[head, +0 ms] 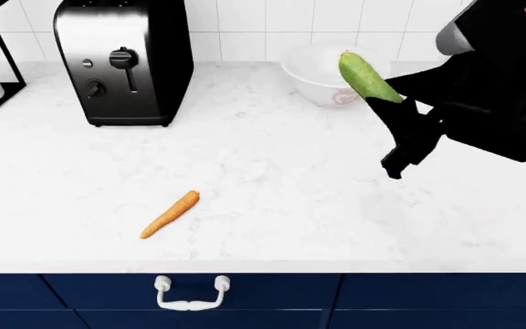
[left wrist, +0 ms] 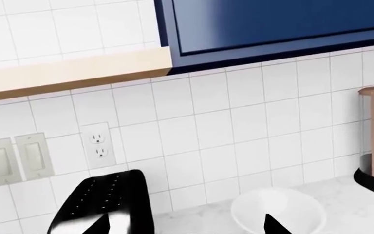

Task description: Place the two vegetables and bowl onto the tray for setting up a vegetable dip station.

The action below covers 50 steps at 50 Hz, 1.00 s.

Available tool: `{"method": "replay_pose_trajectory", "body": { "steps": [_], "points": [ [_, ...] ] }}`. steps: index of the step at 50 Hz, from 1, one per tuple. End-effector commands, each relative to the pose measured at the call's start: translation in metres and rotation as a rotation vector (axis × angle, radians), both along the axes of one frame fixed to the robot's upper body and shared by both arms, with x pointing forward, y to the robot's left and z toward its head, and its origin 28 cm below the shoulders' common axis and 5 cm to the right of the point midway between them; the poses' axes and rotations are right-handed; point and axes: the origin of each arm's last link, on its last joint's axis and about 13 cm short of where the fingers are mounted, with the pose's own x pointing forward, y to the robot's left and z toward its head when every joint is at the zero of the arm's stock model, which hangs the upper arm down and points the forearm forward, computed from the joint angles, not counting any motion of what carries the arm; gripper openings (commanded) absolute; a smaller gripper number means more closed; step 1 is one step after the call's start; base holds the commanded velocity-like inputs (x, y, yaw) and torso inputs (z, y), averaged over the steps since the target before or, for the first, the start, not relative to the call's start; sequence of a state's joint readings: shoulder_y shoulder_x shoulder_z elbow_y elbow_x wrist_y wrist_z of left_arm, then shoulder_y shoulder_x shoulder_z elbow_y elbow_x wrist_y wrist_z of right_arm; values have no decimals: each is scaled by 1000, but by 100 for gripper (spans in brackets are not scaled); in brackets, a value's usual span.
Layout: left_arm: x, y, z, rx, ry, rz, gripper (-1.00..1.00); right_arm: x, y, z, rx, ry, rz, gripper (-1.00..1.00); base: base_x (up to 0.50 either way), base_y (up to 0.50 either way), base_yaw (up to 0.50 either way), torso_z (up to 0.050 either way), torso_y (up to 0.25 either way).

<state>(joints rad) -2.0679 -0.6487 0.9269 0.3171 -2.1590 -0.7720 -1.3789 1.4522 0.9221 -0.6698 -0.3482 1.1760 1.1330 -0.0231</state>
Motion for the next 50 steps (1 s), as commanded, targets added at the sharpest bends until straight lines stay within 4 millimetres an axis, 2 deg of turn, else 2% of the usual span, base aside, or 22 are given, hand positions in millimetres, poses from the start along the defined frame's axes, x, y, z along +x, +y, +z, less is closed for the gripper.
{"method": "replay_pose_trajectory", "body": {
  "steps": [1, 5, 9, 15, 16, 20, 28, 40, 50],
  "points": [
    [-3, 2, -2, 1, 6, 6, 100, -17, 28, 21, 139, -196, -160, -100, 0, 0, 0, 0, 0],
    [-6, 3, 0, 1, -3, 7, 100, -22, 33, 39, 153, -278, -189, -100, 0, 0, 0, 0, 0],
    [-8, 5, 0, 0, -8, 10, 100, -27, 41, 47, 162, -314, -167, -100, 0, 0, 0, 0, 0],
    [-11, 6, 4, -26, -2, -13, 100, -28, 44, 46, 154, -316, -151, -100, 0, 0, 0, 0, 0],
    [-12, 7, 0, 16, 23, -23, 100, -29, 43, 46, 150, -317, -154, -100, 0, 0, 0, 0, 0],
    [-16, 16, -5, -24, 60, -64, 100, -30, 43, 49, 154, -325, -160, -100, 0, 0, 0, 0, 0],
    [-29, 38, -27, 7, 160, -98, 100, -32, 40, 50, 172, -329, -158, -100, 0, 0, 0, 0, 0],
    [-38, 61, -32, 81, 217, -144, 100, -33, 37, 48, 165, -324, -171, -100, 0, 0, 0, 0, 0],
    [-38, 75, -48, 84, 272, -253, 100, -32, 36, 47, 169, -316, -171, -100, 0, 0, 0, 0, 0]
  ]
}}
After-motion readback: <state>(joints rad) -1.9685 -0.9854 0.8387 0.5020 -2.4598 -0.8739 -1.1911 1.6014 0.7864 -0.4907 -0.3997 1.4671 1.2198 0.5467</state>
